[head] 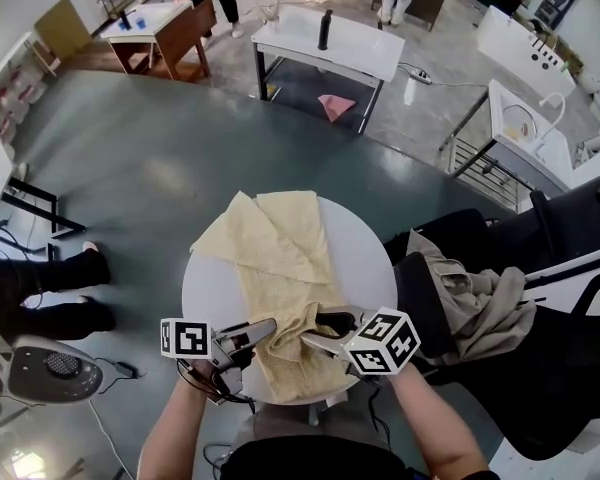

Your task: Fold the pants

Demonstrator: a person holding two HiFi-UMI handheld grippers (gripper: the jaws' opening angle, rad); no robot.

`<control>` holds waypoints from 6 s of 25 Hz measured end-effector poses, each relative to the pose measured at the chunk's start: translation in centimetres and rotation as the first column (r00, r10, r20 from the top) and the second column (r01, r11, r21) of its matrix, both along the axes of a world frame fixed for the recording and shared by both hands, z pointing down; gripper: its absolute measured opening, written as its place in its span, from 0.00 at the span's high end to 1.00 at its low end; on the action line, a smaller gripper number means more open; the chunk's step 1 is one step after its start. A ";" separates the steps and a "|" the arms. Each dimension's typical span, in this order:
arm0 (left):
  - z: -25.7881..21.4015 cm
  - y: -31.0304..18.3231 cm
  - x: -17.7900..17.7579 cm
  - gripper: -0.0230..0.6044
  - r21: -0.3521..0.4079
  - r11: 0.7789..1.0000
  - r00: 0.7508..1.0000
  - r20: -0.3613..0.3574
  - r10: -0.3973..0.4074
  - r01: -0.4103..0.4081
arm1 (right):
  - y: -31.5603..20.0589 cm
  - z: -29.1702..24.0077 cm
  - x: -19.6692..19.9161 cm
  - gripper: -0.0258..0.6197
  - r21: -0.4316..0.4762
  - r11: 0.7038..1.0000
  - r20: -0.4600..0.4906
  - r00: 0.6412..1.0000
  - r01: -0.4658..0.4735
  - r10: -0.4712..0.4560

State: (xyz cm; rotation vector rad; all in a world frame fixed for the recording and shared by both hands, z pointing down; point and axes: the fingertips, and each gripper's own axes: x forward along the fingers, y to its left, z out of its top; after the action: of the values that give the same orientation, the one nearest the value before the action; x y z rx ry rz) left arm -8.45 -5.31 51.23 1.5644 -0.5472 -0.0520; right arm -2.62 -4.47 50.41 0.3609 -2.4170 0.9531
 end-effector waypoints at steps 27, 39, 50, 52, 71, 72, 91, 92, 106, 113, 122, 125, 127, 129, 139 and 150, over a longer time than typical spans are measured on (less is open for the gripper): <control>-2.7 6.6 5.6 0.84 0.279 0.721 0.761 0.392 0.517 -0.634 | -7.5 0.2 -0.2 0.71 0.074 0.975 -0.184 0.958 -0.209 0.219; -1.0 -3.9 1.7 0.79 0.419 0.851 0.837 0.545 0.045 -0.318 | -2.1 -0.3 -0.3 0.78 0.116 0.993 -0.144 0.989 0.038 -0.021; 0.7 -0.8 1.6 0.81 0.352 0.859 0.826 0.548 0.134 -0.373 | -5.5 5.0 -0.2 0.95 0.157 0.986 -0.312 0.944 -0.061 0.108; 1.7 -0.7 1.4 0.81 0.331 0.865 0.815 0.563 0.140 -0.377 | -6.4 5.7 1.3 0.95 0.157 0.982 -0.352 0.924 -0.101 0.152; 2.5 7.9 3.7 0.83 0.181 0.733 0.649 0.632 0.424 -0.656 | 1.7 0.4 3.9 0.78 0.197 0.968 -0.191 0.975 0.154 -0.116; 2.5 8.8 4.2 0.82 0.174 0.723 0.639 0.631 0.439 -0.669 | 3.0 0.6 3.9 0.77 0.199 0.959 -0.197 0.967 0.200 -0.161; 5.8 17.7 7.7 0.65 0.107 0.662 0.505 0.739 0.446 -0.742 | 14.9 6.1 6.2 0.61 0.228 0.698 -0.458 0.708 0.679 -0.538; 6.1 17.7 7.7 0.65 0.098 0.655 0.487 0.751 0.445 -0.749 | 14.9 6.3 6.2 0.62 0.226 0.695 -0.466 0.702 0.682 -0.538; 7.8 17.6 7.5 0.70 0.092 0.636 0.460 0.770 0.442 -0.766 | 14.2 8.2 7.0 0.70 0.260 0.648 -0.556 0.659 0.716 -0.507; 7.8 17.8 7.4 0.71 0.081 0.594 0.420 0.783 0.459 -0.801 | 13.1 7.2 7.0 0.84 0.179 0.767 -0.464 0.741 0.616 -0.486; 8.2 17.6 7.3 0.78 0.077 0.597 0.389 0.823 0.414 -0.799 | 12.6 5.3 6.6 0.88 0.009 0.867 -0.401 0.796 0.499 -0.454; 8.2 17.2 7.0 0.88 0.068 0.626 0.395 0.827 0.400 -0.777 | 12.8 5.1 6.6 0.88 0.008 0.864 -0.415 0.788 0.504 -0.456; 7.6 17.1 6.8 0.89 0.066 0.641 0.416 0.810 0.413 -0.765 | 12.8 4.7 6.6 0.88 0.020 0.857 -0.423 0.781 0.515 -0.459; 6.6 17.0 6.6 0.91 0.066 0.654 0.442 0.787 0.430 -0.754 | 12.8 4.1 6.6 0.88 0.037 0.852 -0.424 0.781 0.521 -0.459; 0.5 19.2 6.8 0.92 0.076 0.624 0.474 0.723 0.503 -0.777 | 15.3 -0.5 7.1 0.88 0.091 0.791 -0.418 0.744 0.606 -0.522; -4.6 24.2 9.5 0.92 0.094 0.553 0.455 0.689 0.564 -0.828 | 20.4 -4.7 9.7 0.88 0.052 0.734 -0.402 0.687 0.677 -0.605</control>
State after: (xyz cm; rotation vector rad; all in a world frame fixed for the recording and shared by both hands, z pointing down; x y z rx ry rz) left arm 1.01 18.88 46.66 2.1533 -0.2878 1.1114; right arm 7.05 15.90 45.67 -0.2460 -2.0449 0.2865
